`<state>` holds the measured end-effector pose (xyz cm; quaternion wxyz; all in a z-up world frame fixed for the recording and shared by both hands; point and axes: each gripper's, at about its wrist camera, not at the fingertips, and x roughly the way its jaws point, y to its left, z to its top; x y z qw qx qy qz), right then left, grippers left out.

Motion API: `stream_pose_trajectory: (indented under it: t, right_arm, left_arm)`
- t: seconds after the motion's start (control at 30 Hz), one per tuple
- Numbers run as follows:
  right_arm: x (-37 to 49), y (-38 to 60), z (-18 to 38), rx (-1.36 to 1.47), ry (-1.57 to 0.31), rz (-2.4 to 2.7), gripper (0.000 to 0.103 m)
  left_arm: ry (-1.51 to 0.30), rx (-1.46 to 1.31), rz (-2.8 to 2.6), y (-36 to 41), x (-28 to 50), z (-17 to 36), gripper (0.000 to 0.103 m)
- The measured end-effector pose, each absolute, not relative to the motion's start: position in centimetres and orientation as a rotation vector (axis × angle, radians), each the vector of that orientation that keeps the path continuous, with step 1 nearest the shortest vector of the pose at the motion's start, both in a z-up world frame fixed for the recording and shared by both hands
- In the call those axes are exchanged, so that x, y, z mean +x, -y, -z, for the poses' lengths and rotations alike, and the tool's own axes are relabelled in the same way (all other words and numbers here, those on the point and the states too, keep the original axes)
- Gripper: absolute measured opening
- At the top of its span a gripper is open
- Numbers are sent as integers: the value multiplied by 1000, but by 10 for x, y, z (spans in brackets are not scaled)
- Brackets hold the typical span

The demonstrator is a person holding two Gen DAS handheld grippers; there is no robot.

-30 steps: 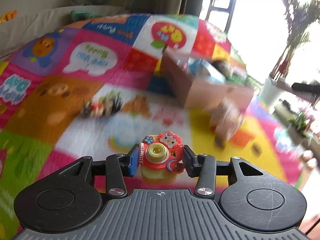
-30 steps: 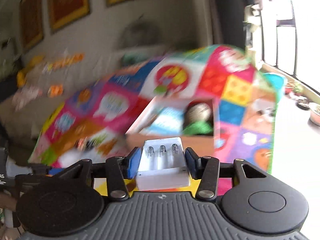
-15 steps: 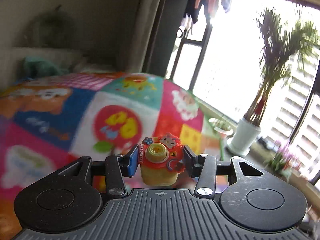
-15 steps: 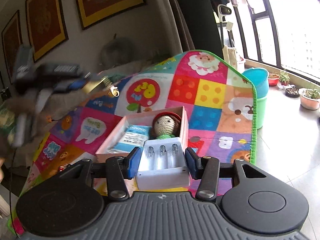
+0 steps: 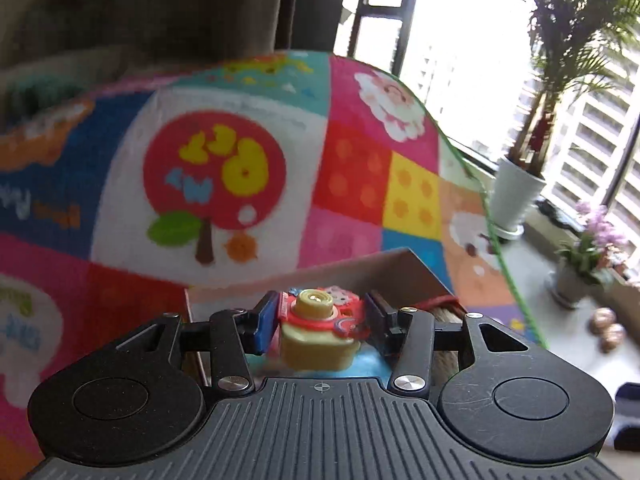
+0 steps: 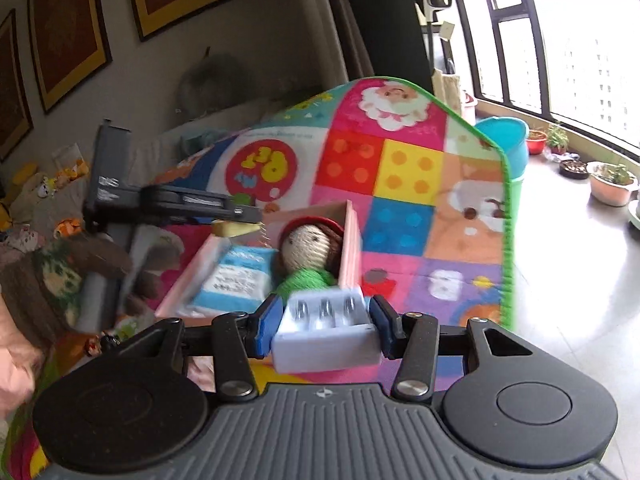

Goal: Organize objects
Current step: 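Lower the lens toy into the pink box and open the left gripper while the right holds the battery case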

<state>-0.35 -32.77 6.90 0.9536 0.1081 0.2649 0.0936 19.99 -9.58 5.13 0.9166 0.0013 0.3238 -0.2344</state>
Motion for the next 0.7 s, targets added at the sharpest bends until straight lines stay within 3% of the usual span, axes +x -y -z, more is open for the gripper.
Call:
stream_pose_trajectory:
  t: [0.23, 0.33, 0.53, 0.6, 0.7]
  right_arm:
    - [7, 313, -71, 186, -568, -196, 40]
    - [6, 316, -71, 167, -581, -181, 40]
    - [-15, 323, -50, 31, -698, -154, 44]
    - [-27, 322, -39, 17, -754, -166, 53]
    - [-33, 316, -24, 22, -816, -178, 58]
  left_arm:
    - [-575, -83, 456, 77, 196, -57, 45]
    - [-556, -309, 514, 42, 185, -53, 45]
    - [-539, -309, 510, -1, 109, -50, 45]
    - [-549, -283, 533, -8, 75, -45, 45]
    - [-546, -234, 595, -13, 32, -30, 45]
